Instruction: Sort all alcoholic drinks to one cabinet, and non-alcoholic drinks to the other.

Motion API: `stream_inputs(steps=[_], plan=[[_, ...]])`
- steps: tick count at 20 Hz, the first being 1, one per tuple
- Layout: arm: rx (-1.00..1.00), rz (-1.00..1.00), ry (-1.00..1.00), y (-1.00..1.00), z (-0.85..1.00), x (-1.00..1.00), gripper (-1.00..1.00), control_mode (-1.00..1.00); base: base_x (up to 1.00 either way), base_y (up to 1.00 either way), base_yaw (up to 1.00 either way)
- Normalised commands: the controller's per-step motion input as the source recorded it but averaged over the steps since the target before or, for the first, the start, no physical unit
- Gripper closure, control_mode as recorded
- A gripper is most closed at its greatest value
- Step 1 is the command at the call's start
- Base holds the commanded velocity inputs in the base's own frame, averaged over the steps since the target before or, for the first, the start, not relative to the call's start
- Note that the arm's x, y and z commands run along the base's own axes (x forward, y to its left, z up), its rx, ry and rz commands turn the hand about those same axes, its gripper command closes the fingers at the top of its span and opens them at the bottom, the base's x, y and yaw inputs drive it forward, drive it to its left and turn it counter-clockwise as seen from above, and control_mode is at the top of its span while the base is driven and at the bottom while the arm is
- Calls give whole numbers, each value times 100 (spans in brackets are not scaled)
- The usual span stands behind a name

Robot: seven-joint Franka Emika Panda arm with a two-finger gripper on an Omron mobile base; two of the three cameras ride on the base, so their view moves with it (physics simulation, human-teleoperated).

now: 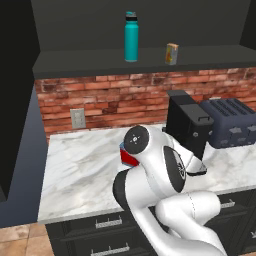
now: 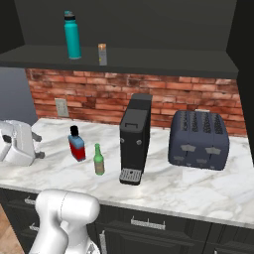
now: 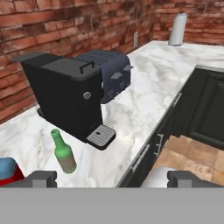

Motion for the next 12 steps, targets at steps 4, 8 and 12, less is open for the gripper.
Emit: stream_inputs(steps=[4,8,12], plan=[[0,-7,-3,0,-26,15,-100,-100,0,0,0],[0,-4,-2,0,-21,24,-100,-100,0,0,0],[0,-2,-1,0,-20,27,-100,-100,0,0,0]])
